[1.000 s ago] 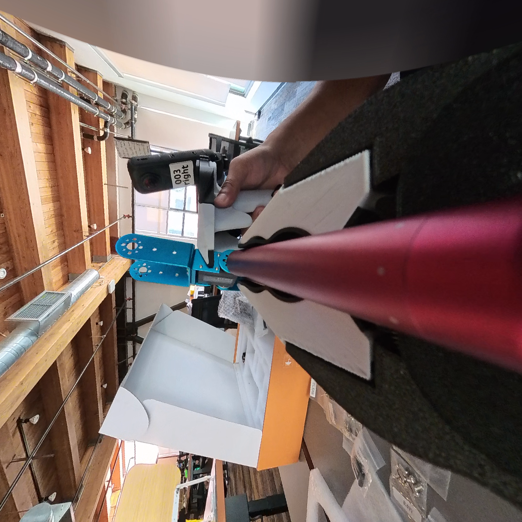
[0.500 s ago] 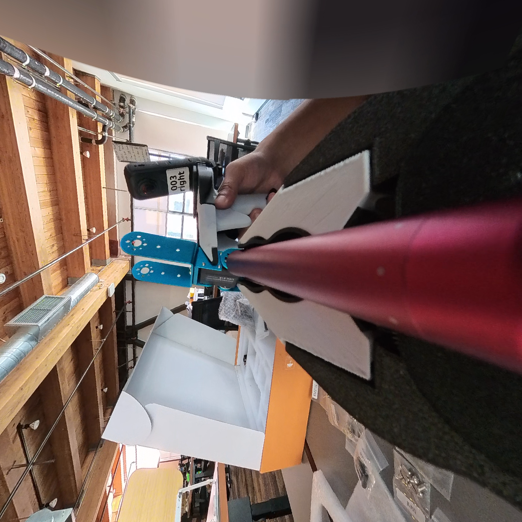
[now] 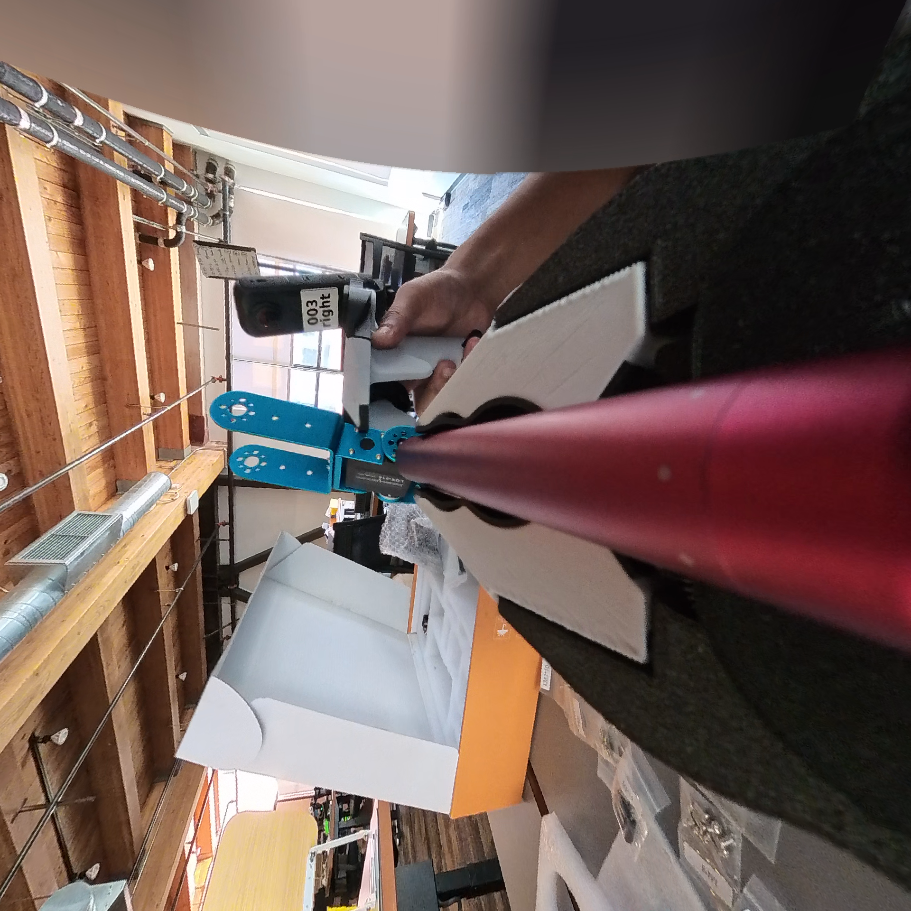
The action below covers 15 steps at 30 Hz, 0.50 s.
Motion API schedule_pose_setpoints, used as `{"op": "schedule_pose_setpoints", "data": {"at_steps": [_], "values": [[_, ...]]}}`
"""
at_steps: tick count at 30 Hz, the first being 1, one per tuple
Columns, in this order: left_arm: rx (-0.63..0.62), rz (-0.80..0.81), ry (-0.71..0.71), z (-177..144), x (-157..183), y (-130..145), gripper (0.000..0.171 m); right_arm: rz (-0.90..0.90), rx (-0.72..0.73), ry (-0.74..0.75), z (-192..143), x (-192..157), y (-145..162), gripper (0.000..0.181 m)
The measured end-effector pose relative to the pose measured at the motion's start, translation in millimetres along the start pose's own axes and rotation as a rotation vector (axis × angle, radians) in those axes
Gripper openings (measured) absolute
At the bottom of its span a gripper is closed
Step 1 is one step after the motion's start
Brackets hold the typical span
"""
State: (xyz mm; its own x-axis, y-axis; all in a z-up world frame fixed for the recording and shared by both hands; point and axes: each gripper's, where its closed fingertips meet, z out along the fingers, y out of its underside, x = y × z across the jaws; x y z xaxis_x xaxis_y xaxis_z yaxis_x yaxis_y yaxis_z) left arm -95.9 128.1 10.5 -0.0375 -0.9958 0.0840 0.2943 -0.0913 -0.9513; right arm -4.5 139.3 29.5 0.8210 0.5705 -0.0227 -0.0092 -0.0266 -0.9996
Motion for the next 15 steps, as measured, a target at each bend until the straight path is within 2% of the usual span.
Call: {"op": "schedule_pose_setpoints", "data": {"at_steps": [6,10,15], "values": [[0.003,-0.012,-0.026,-1,-7,-1,0.022,-0.043,0.037,0.029,-1,5,-2,0.067],[-0.004,-0.024,-0.036,0,-11,2,0.022,-0.037,-0.039,-0.003,6,1,15,0.087],[0.003,-0.008,-0.023,-3,-6,-4,0.022,-0.078,-0.072,0.004,7,0,24,0.089]]}}
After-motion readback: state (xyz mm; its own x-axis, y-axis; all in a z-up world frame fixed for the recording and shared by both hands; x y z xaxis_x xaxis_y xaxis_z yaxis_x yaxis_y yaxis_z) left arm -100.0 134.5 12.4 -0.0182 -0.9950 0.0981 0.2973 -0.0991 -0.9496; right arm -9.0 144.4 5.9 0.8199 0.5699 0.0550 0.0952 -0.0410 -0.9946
